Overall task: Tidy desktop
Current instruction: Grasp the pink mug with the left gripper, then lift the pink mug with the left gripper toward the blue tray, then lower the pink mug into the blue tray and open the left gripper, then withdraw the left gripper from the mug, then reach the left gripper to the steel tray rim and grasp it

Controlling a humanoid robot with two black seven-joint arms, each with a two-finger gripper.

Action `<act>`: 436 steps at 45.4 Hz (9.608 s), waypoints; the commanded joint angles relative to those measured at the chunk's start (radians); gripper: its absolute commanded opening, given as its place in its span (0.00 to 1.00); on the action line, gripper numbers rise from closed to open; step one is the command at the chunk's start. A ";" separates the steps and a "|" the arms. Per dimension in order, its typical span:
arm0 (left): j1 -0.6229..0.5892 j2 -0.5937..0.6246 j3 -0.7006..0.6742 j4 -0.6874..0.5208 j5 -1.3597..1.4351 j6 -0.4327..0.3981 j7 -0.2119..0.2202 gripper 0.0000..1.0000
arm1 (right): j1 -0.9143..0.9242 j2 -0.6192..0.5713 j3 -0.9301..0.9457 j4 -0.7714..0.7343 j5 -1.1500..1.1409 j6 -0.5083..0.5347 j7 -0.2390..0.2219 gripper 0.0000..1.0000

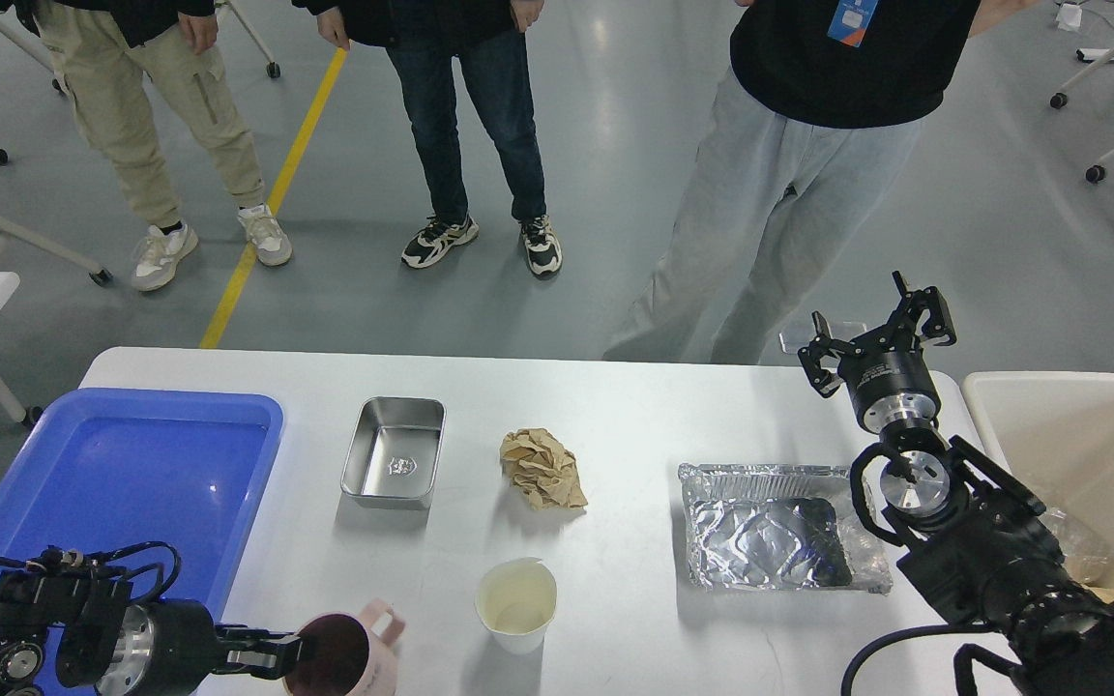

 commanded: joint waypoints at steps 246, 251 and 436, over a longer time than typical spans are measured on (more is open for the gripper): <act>0.066 0.513 0.060 0.171 -0.631 0.167 -0.199 0.63 | 0.000 0.019 -0.008 0.030 -0.002 -0.002 -0.002 1.00; 0.066 0.589 0.060 0.095 -0.660 0.160 -0.202 0.63 | -0.002 0.018 -0.008 0.039 -0.002 -0.005 -0.002 1.00; -0.802 -0.515 0.621 1.072 -0.281 0.187 0.033 0.40 | 0.000 -0.004 -0.058 0.118 -0.002 -0.061 -0.005 1.00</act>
